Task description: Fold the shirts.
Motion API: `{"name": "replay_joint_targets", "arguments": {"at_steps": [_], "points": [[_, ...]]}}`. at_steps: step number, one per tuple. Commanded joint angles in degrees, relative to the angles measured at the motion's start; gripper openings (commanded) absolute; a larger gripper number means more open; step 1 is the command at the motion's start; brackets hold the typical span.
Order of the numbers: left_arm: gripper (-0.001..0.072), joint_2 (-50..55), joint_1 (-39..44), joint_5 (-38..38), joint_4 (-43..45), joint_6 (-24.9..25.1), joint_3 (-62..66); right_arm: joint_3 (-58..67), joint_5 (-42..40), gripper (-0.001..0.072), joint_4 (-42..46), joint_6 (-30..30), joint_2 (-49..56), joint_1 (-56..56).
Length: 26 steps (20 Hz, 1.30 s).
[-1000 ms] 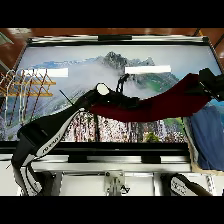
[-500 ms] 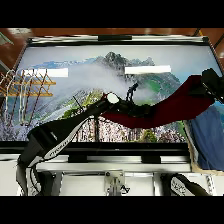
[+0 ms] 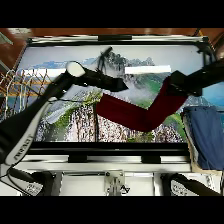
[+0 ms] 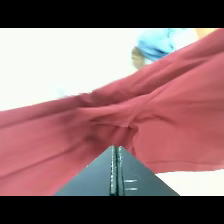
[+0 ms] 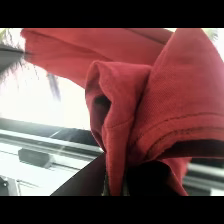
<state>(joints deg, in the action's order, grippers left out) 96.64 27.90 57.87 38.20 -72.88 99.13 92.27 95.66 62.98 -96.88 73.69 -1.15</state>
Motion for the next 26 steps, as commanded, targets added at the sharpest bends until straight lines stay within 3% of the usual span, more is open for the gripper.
{"name": "replay_joint_targets", "arguments": {"at_steps": [1,11,13,15,17,20,25,26], "points": [[0.0037,-10.6,-7.1,6.6,11.9,-0.9,0.0,0.0,-6.3,0.0069,0.7,-1.3,6.0,9.6],[0.0038,-31.7,-17.2,15.6,12.7,-0.9,0.0,0.0,-22.3,0.0070,-1.6,-5.7,25.6,24.6],[0.0038,-33.8,-17.2,17.5,12.6,-0.9,0.0,0.0,-25.1,0.0113,-2.1,-7.5,27.9,25.3],[0.0038,-34.9,-17.2,19.8,12.7,-1.0,0.0,0.0,-28.9,0.0463,-6.5,-7.4,29.4,25.2],[0.0038,-35.2,-17.2,20.7,12.6,-1.4,-0.2,0.2,-32.0,0.0471,-8.1,-7.0,29.2,25.1],[0.0038,-35.1,-17.2,20.6,12.6,-1.4,-1.3,0.3,-26.7,0.0472,-1.9,-6.2,26.2,22.1],[0.0038,-35.1,-17.2,20.7,12.6,-1.4,-2.8,0.2,-4.8,0.0473,17.8,-3.1,19.3,9.3],[0.0038,-35.1,-17.2,20.7,12.6,-1.4,-2.8,-0.7,-1.1,0.0571,19.6,-1.7,18.6,6.6]]}}
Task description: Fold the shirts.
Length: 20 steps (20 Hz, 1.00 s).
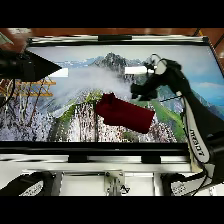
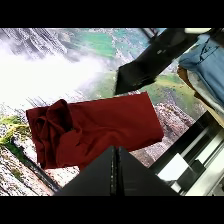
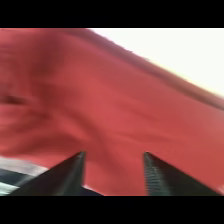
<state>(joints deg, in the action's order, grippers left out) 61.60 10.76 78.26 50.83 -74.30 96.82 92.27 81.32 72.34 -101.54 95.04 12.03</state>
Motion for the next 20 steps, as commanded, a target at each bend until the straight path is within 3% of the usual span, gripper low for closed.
{"name": "replay_joint_targets", "arguments": {"at_steps": [1,3,6,11,18,19,20], "points": [[0.0038,-0.1,0.0,0.3,0.0,0.0,-0.5,-3.1,15.9,0.0631,9.0,4.2,-3.6,-9.5],[0.0038,-0.1,0.0,0.3,0.0,-0.6,-0.5,-11.1,14.6,0.0632,1.7,5.8,-5.6,-14.7],[0.0038,-0.1,0.0,0.3,0.0,-1.4,-0.5,-25.2,3.0,0.0632,-6.1,7.2,-8.5,-17.8],[0.0038,-0.2,-0.1,0.4,0.0,-1.4,-0.4,-38.4,-14.1,0.0632,-21.9,16.1,-8.5,-17.9],[0.0038,-0.2,0.0,0.3,0.0,-1.4,-0.4,-40.1,-18.3,0.0628,-27.0,20.0,-6.6,-17.9],[0.0038,-0.2,0.0,0.2,0.0,-1.4,-0.4,-40.1,-18.8,0.0529,-30.3,23.1,-6.6,-17.9],[0.0038,-0.2,0.0,0.2,0.0,-1.4,-0.4,-40.1,-18.8,0.0238,-34.4,27.1,-6.7,-17.9]]}}
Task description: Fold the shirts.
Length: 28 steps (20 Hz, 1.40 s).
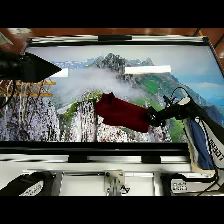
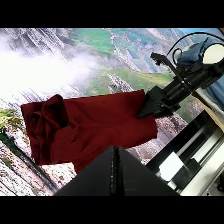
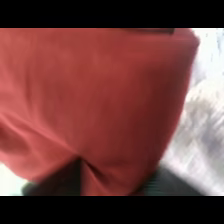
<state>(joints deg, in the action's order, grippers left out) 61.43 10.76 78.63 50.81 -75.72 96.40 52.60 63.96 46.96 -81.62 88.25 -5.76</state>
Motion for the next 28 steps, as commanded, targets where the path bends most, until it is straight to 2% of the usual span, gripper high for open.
{"name": "replay_joint_targets", "arguments": {"at_steps": [1,3,5,7,10,12,23,25,28], "points": [[0.0038,0.0,0.0,-0.2,0.0,0.0,0.0,-0.1,-1.1,0.0088,-12.6,9.4,-0.2,-0.4],[0.0038,0.0,0.0,-0.2,0.0,0.0,0.0,2.6,1.5,0.0070,-19.3,13.1,-1.6,-1.6],[0.0038,0.0,0.0,-0.2,0.0,0.0,0.0,8.7,5.4,0.0070,-21.8,12.3,-4.2,-4.1],[0.0038,0.0,0.0,-0.2,0.0,0.0,0.0,16.4,8.3,0.0069,-19.0,5.5,-7.2,-7.1],[0.0038,0.0,0.0,-0.1,0.0,0.0,0.0,28.2,13.4,0.0069,-10.1,-4.0,-9.4,-12.6],[0.0038,-0.1,0.0,0.0,0.0,0.0,0.0,33.9,16.9,0.0069,-6.8,-6.5,-9.4,-17.4],[0.0038,-1.7,0.0,0.1,-1.7,0.0,0.0,45.0,22.0,0.0069,-5.0,-6.3,-9.4,-42.3],[0.0038,-1.7,0.0,0.1,-1.7,0.0,0.0,46.3,25.0,0.0069,-1.0,-6.3,-9.4,-44.5],[0.0039,-1.7,0.0,0.1,-2.0,0.0,0.0,47.4,31.9,0.0069,9.6,-6.3,-9.4,-47.1]]}}
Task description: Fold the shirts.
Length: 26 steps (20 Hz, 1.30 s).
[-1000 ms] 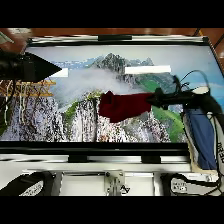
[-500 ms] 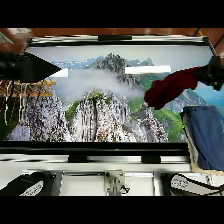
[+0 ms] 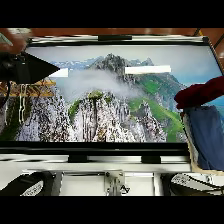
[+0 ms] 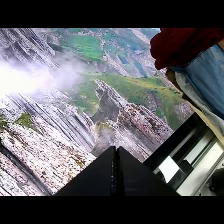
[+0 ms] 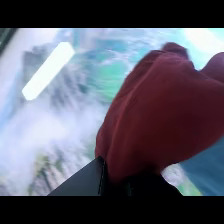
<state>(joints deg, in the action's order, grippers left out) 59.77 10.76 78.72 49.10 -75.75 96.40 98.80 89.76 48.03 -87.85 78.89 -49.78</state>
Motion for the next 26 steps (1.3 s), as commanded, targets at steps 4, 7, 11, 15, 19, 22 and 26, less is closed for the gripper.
{"name": "replay_joint_targets", "arguments": {"at_steps": [4,7,11,15,19,22,26], "points": [[0.0039,-0.1,0.0,0.0,-0.7,0.0,0.0,1.2,11.7,0.0069,17.4,-0.8,-0.1,-5.3],[0.0039,-0.1,0.0,0.0,-0.7,0.0,0.0,1.2,16.8,0.0069,24.1,-1.6,-0.1,-5.5],[0.0039,-0.2,0.0,0.0,-0.7,0.0,0.0,0.1,16.8,0.0069,34.6,-5.0,-2.0,-5.5],[0.0039,-0.3,0.0,0.0,-0.7,0.0,0.0,-10.5,16.7,0.0069,41.7,-4.7,-6.2,-5.5],[0.0038,-0.5,0.0,0.0,-0.7,0.0,0.0,-21.6,14.7,0.0069,45.5,-6.1,-10.5,-5.5],[0.0038,-0.5,0.0,0.0,-0.7,0.0,0.0,-30.4,11.1,0.0069,45.5,-7.1,-12.9,-5.5],[0.0039,-0.8,0.0,-0.1,-0.7,0.0,0.1,-37.6,5.1,0.0070,46.6,-8.1,-14.1,-5.5]]}}
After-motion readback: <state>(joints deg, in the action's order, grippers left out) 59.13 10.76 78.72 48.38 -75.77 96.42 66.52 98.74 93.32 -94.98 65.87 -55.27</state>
